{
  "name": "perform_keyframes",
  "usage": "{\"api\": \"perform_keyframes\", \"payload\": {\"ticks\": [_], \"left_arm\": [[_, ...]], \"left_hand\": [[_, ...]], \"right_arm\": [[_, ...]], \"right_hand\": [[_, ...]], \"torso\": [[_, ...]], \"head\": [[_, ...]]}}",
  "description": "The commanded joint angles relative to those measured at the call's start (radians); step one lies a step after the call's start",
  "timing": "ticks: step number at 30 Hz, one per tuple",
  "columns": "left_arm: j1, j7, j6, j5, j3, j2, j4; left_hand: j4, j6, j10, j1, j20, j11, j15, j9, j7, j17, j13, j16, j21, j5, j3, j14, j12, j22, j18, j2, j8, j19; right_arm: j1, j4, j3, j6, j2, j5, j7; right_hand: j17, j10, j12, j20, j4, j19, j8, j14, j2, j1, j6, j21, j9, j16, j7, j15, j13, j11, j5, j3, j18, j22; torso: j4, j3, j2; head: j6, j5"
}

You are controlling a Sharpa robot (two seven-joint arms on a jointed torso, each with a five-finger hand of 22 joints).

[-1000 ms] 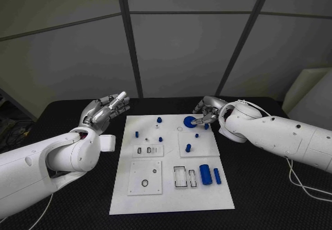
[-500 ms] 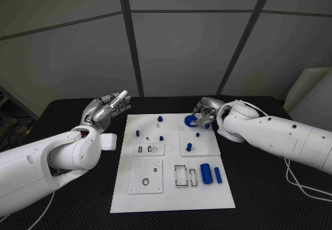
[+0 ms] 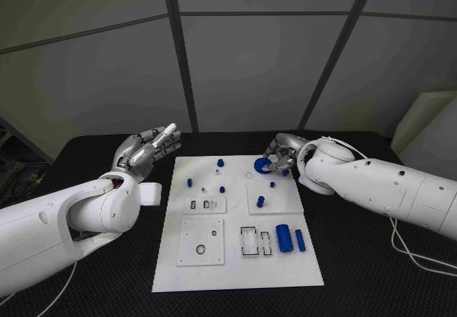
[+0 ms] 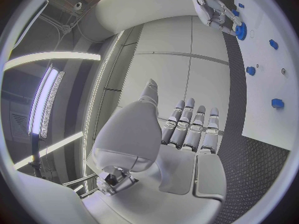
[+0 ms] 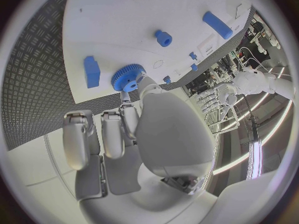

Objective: Assemble the parts on the task board

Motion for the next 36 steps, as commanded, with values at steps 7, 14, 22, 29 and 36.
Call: {"api": "perform_keyframes", "payload": {"ticks": [7, 14, 22, 29, 36], "left_arm": [[0.002, 0.003, 0.013, -0.004, 0.001, 0.001, -0.001], [0.002, 0.002, 0.013, -0.004, 0.001, 0.000, 0.000], [0.002, 0.001, 0.014, -0.004, 0.001, -0.002, 0.001], [0.002, 0.001, 0.014, -0.004, 0.001, -0.004, 0.002], [0.002, 0.000, 0.013, -0.004, 0.001, -0.005, 0.001]], "left_hand": [[-0.005, 0.006, 0.005, 0.000, 0.000, -0.001, -0.002, 0.001, 0.041, 0.001, 0.000, -0.002, 0.003, 0.007, 0.000, 0.007, -0.006, 0.001, 0.005, 0.010, -0.003, 0.006], [-0.005, 0.006, 0.005, 0.000, 0.000, -0.001, -0.002, 0.001, 0.041, 0.001, 0.000, -0.002, 0.003, 0.007, 0.000, 0.007, -0.006, 0.001, 0.005, 0.010, -0.003, 0.006], [-0.005, 0.006, 0.005, 0.000, 0.000, -0.001, -0.002, 0.001, 0.041, 0.001, 0.000, -0.002, 0.003, 0.007, 0.000, 0.007, -0.006, 0.001, 0.005, 0.010, -0.003, 0.006], [-0.007, 0.004, 0.005, 0.001, -0.001, -0.002, -0.002, 0.001, 0.041, 0.001, 0.000, -0.003, 0.005, 0.007, -0.001, 0.007, -0.006, 0.001, 0.006, 0.011, -0.004, 0.007], [-0.007, 0.004, 0.005, 0.001, -0.001, -0.002, -0.002, 0.001, 0.041, 0.001, 0.000, -0.003, 0.005, 0.007, -0.001, 0.007, -0.006, 0.001, 0.006, 0.011, -0.004, 0.007]], "right_arm": [[0.000, -0.016, 0.000, 0.023, 0.016, -0.050, -0.009], [-0.001, -0.022, 0.000, 0.033, 0.024, -0.063, -0.015], [-0.003, -0.020, 0.000, 0.024, 0.029, -0.092, -0.021], [-0.007, 0.016, 0.000, -0.053, 0.013, -0.113, -0.007], [-0.008, 0.097, 0.001, -0.131, -0.012, -0.119, 0.008]], "right_hand": [[0.065, 0.014, 0.022, 0.004, -0.024, 0.104, 0.008, 0.062, 0.020, 0.009, 0.023, 0.003, 0.004, 0.008, -0.002, 0.002, 0.041, 0.000, 0.004, 0.003, -0.007, 0.263], [0.067, 0.015, 0.027, 0.003, -0.036, 0.104, 0.011, 0.062, 0.028, 0.008, 0.043, 0.003, 0.007, 0.008, -0.004, 0.000, 0.046, -0.002, 0.004, 0.006, -0.007, 0.263], [0.071, 0.024, 0.047, 0.000, -0.054, 0.104, 0.019, 0.063, 0.042, 0.012, 0.075, 0.003, 0.013, 0.010, -0.011, -0.004, 0.064, -0.008, 0.007, 0.013, -0.007, 0.263], [0.075, 0.039, 0.077, -0.006, -0.076, 0.104, 0.025, 0.064, 0.058, 0.017, 0.109, 0.003, 0.018, 0.012, -0.020, -0.011, 0.090, -0.016, 0.023, 0.026, -0.007, 0.263], [0.080, 0.051, 0.102, -0.011, -0.090, 0.104, 0.016, 0.065, 0.056, 0.003, 0.120, 0.003, 0.018, 0.014, -0.023, -0.014, 0.113, -0.019, 0.090, 0.033, -0.007, 0.263]], "torso": [[0.0009, -0.0001, 0.001], [0.0003, -0.0001, 0.000], [0.0015, -0.0002, 0.000], [0.0005, 0.0013, 0.000], [0.0002, 0.0002, 0.000]], "head": [[-0.004, -0.002], [-0.004, -0.004], [-0.006, 0.001], [-0.004, 0.005], [-0.001, 0.007]]}}
